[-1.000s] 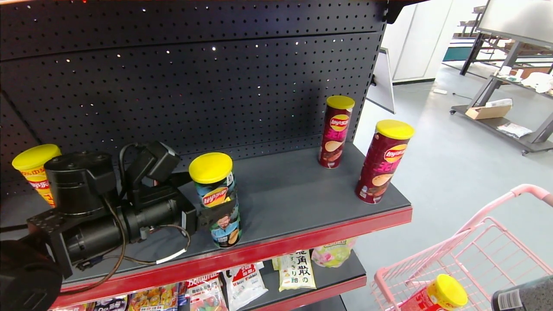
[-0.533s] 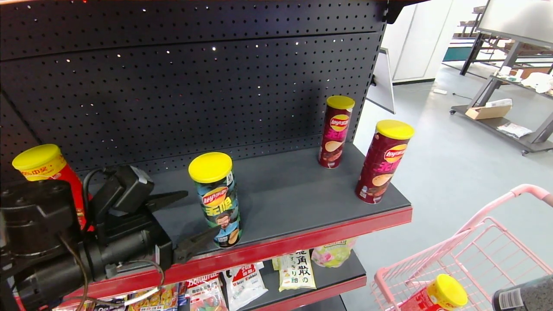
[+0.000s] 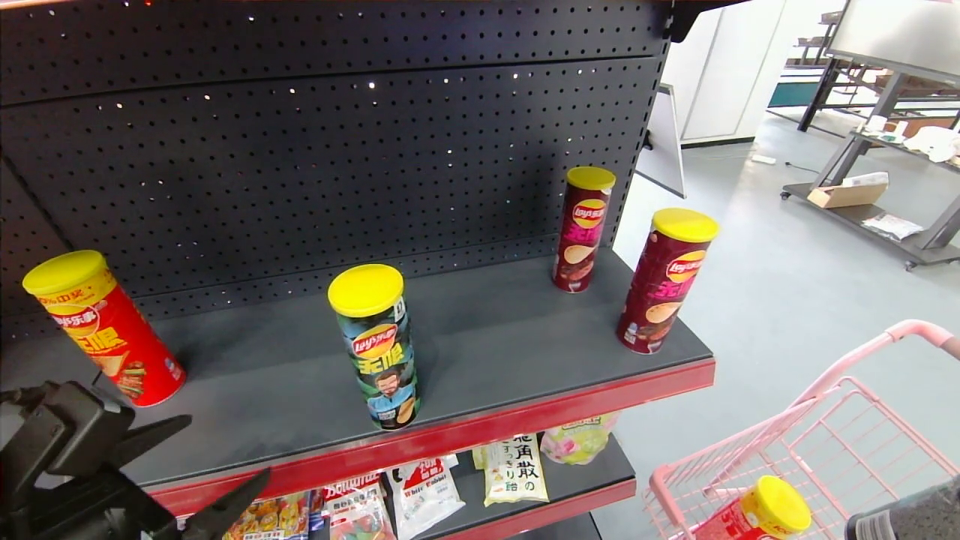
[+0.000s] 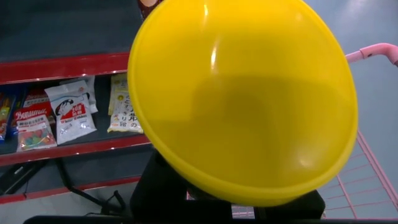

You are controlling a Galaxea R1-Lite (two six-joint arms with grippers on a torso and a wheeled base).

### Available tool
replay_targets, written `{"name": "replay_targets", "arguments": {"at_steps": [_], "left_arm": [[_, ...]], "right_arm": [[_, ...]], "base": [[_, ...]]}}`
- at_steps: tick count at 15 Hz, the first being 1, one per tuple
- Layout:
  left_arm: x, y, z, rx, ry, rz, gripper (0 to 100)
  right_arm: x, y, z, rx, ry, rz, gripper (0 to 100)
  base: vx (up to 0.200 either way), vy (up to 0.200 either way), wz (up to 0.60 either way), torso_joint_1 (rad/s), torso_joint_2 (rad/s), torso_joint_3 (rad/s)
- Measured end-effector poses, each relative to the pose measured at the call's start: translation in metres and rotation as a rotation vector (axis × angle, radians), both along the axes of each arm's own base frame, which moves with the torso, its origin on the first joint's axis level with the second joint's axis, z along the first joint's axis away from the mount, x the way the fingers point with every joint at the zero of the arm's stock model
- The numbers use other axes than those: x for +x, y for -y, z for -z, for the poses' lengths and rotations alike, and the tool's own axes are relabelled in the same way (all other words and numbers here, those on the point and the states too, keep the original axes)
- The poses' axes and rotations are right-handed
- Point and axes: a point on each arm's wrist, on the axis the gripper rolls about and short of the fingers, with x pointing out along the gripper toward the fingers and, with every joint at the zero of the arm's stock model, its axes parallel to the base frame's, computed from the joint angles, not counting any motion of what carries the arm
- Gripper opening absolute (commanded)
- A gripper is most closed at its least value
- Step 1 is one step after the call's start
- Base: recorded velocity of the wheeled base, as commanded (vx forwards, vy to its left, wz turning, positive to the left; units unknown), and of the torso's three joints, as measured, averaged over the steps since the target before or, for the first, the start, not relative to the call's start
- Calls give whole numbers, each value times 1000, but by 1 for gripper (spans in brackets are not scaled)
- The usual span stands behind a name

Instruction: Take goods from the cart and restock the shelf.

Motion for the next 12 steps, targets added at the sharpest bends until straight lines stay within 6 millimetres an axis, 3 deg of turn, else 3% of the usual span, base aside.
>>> {"name": "replay_targets", "arguments": {"at_steps": [2, 4, 6, 9, 12], "left_arm": [[-25, -10, -5, 65, -184, -60, 100], [-54, -18, -34, 91, -285, -92, 100], [-76, -23, -60, 65, -263, -117, 100], [-71, -22, -77, -29, 13, -138, 100], [-69, -22, -65, -10, 39, -135, 100]], "right_arm": [[6, -1, 0, -3, -38, -16, 0], [10, -2, 1, -20, -63, -25, 0], [11, -2, 5, -29, -78, -28, 0], [11, -2, 10, -54, -88, -31, 0], [9, -1, 11, -58, -83, -7, 0]], "base": [[0, 0, 0, 0, 0, 0], [0, 0, 0, 0, 0, 0], [0, 0, 0, 0, 0, 0], [0, 0, 0, 0, 0, 0], [0, 0, 0, 0, 0, 0]]}}
